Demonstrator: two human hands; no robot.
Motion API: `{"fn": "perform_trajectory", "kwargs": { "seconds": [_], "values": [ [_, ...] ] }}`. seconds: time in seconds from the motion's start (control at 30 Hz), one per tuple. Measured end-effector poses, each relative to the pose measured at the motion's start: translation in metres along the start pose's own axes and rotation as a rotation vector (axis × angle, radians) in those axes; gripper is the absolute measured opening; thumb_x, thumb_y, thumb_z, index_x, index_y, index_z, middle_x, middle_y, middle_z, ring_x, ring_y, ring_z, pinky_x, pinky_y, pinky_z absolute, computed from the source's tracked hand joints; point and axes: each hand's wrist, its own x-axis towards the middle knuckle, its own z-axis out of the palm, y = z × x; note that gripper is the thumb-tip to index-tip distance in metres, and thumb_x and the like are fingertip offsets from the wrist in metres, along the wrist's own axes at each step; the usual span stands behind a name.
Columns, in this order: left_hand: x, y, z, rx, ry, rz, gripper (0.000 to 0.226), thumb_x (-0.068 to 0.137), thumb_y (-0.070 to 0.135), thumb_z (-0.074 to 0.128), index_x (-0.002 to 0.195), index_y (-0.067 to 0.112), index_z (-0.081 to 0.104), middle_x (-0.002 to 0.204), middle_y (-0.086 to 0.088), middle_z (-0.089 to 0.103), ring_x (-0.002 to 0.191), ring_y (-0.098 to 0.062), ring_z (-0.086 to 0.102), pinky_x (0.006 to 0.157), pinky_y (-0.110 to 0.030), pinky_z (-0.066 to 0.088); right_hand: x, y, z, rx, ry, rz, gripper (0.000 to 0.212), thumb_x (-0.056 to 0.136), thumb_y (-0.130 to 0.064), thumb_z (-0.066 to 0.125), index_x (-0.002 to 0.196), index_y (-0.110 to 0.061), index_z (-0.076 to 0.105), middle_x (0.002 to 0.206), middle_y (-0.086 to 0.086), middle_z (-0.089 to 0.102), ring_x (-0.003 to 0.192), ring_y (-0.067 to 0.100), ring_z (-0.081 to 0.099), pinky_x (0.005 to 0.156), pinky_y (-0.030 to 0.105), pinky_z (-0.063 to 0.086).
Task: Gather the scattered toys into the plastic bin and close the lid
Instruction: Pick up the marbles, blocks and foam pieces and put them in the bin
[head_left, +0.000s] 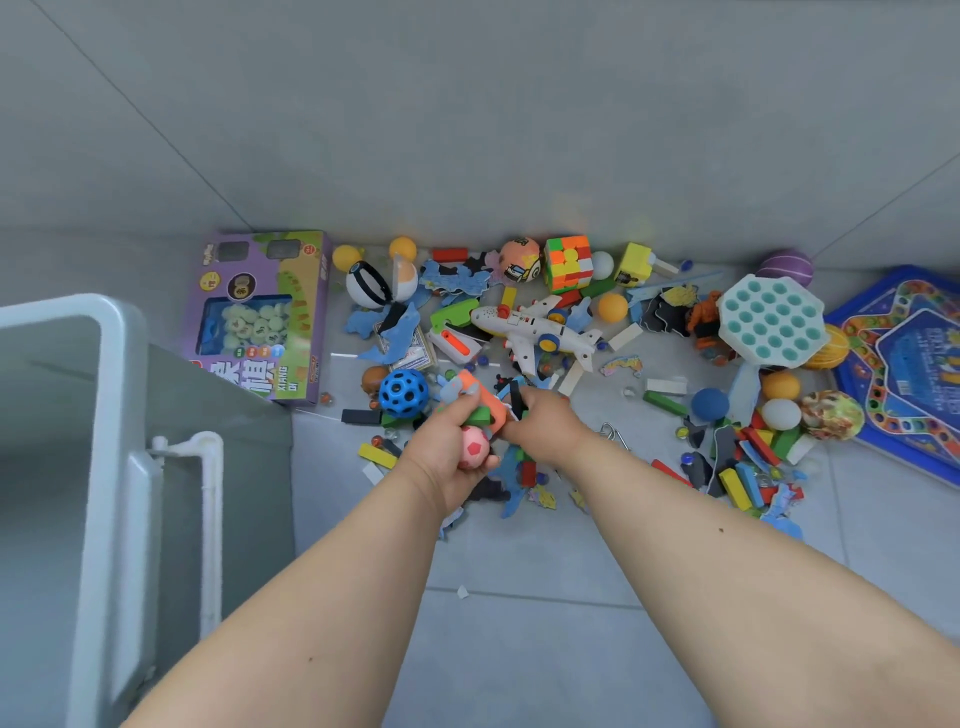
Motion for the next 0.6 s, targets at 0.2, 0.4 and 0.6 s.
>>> {"fn": "perform_trajectory", "kwargs": {
  "seconds": [0.2,0.4,0.6],
  "values": [
    [-0.064,0.046,-0.002,0.051,-0.057,0.144,0.042,0.090,0.038,0.061,0.124,0.012,0.058,0.101,-0.008,0.069,0.085,-0.020,0.062,0.042,-0.020,0.045,-0.037,-0.069,-0.030,0.058,-0.039,-0.104,0.026,0.080,-0.019,0.071,0.103,-0.008,0.063,0.085,0.003,0.061,0.077,0.014,0.053,0.061,0.023,0.041],
    [-0.155,0.105,-0.034,0.187,0.023,0.355,0.023,0.091,0.036,0.061,0.105,0.018,0.060,0.087,-0.001,0.070,0.074,-0.014,0.063,0.044,-0.022,0.046,-0.085,-0.161,-0.020,0.034,-0.078,-0.326,0.014,0.079,-0.022,0.073,0.079,-0.019,0.060,0.072,-0.005,0.058,0.072,0.012,0.053,0.057,0.021,0.039],
    [-0.228,0.131,-0.112,0.123,0.097,0.463,0.022,0.091,0.035,0.059,0.107,0.019,0.062,0.083,0.005,0.074,0.074,-0.011,0.070,0.042,-0.019,0.044,-0.119,-0.236,0.045,0.058,-0.239,-0.403,0.022,0.073,-0.022,0.078,0.088,-0.012,0.065,0.076,0.000,0.053,0.068,0.015,0.046,0.056,0.024,0.038]
  ]
}}
